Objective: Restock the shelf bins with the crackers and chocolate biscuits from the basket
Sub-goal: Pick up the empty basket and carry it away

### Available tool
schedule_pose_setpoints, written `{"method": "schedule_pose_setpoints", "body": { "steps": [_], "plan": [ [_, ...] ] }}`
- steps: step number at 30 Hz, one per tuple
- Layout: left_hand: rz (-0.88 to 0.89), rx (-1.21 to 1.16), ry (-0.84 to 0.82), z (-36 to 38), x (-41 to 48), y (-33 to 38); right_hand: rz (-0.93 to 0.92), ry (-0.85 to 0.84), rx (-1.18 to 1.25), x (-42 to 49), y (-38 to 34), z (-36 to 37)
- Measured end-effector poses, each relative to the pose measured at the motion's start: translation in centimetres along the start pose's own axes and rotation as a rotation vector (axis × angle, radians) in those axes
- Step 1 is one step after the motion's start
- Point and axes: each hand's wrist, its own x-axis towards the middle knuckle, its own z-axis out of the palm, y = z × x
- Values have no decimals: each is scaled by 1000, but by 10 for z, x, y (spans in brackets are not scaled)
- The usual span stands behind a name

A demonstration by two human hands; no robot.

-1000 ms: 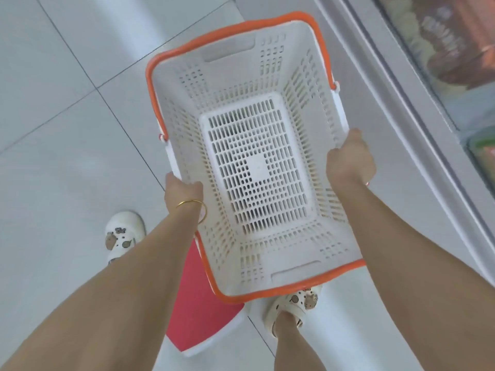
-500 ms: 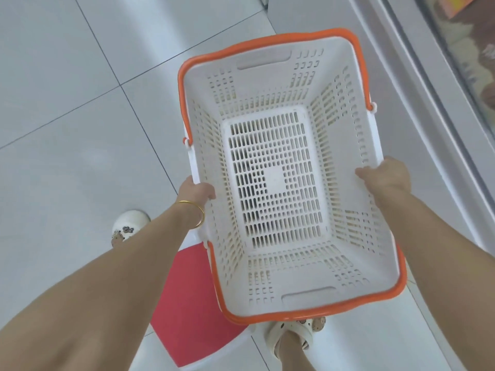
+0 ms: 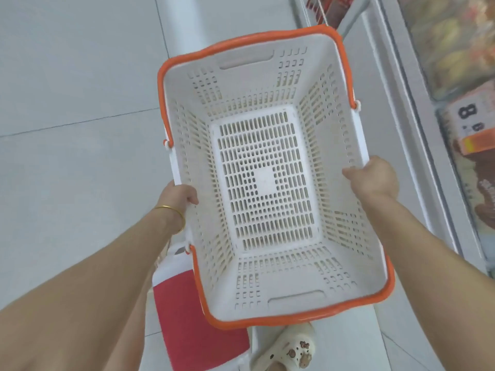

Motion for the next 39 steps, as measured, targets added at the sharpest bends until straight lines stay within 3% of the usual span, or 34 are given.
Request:
{"method": "schedule_pose_setpoints", "body": {
  "steps": [8, 19, 26, 30, 35, 39],
  "plan": [
    [-91, -394, 122, -157, -14, 50, -357, -55, -251, -54, -239, 18],
    [-175, -742, 413, -431, -25, 62, -807, -208, -463, -238, -537, 165],
    [-338, -763, 709, -578, -52, 12, -1097, -393, -544, -374, -640, 278],
    [-480, -680, 740, -643, -71, -4, -1196, -445, -598, -445, -679, 329],
    [-619, -777, 815, -717, -85, -24, -1347, -540, -667, -536, -736, 395],
    [-643, -1037, 881, -759, -78, -42, -1533, -591, -762, -616, -788, 461]
  ]
}}
